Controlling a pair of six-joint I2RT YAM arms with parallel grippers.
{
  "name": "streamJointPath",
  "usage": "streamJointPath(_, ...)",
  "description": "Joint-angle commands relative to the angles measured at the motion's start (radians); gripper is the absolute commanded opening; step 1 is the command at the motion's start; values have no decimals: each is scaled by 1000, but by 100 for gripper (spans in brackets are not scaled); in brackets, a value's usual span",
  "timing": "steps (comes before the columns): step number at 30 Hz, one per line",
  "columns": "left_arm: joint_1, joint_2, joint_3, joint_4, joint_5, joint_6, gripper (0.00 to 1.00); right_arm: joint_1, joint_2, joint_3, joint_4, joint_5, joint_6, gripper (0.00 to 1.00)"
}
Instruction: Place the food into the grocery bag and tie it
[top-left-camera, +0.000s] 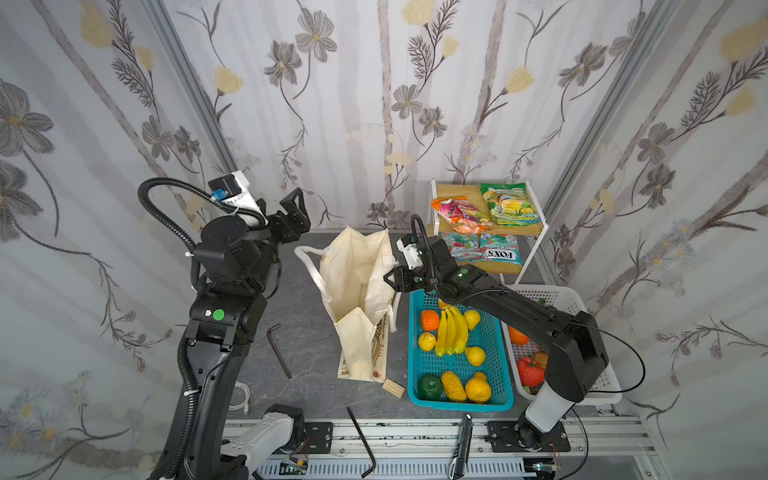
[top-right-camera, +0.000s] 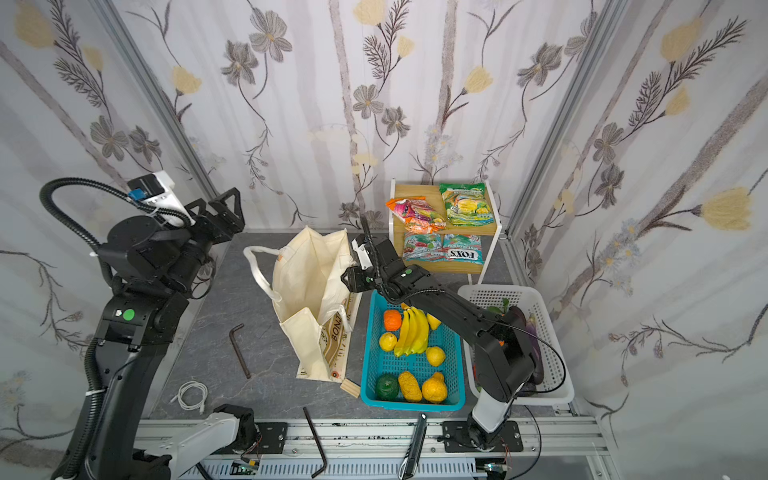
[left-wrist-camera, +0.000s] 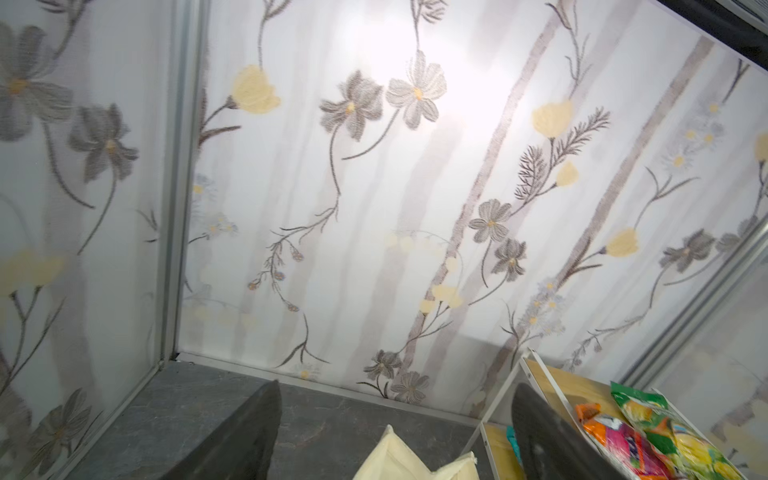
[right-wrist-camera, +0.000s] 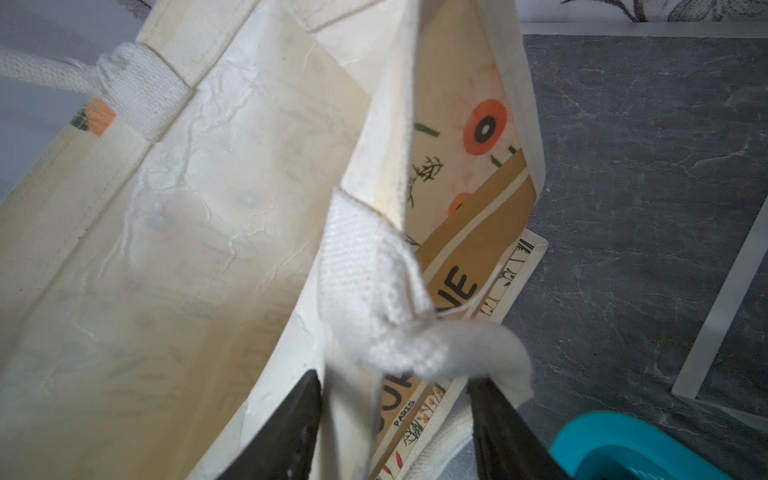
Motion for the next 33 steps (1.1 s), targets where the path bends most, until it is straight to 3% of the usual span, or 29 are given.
streamJointPath(1,-144,93,80,-34,131,126,88,-1,-8,-8,40,-7,-2,57)
streamJointPath(3,-210,160,131,-97,171,135,86,-1,-11,-12,41,-4,0,57)
streamJointPath(5,-242,295,257,-307,151,133,85,-3,-16,-20,44,-3,0,57)
streamJointPath(8,-273,472,404,-633,-127,113,77,-4,-22,-28,48,-1,1,57)
streamJointPath(12,-261,430,256,-662,-285,69,73,-7,-22,-32,54,-2,1,57)
streamJointPath(16,-211,331,107,-624,-283,32,74,-9,-12,-35,59,-9,3,57)
streamJointPath(21,-96,228,-78,-554,-221,18,74,-8,-4,-37,67,-24,6,57)
streamJointPath(23,-50,180,-136,-499,-150,11,78,-8,-5,-40,70,-23,6,57)
streamJointPath(28,97,93,-325,-299,147,-17,80,-8,-4,-43,75,-38,9,57)
streamJointPath(33,122,54,-447,-110,371,-99,74,-9,-21,-62,96,-44,10,57)
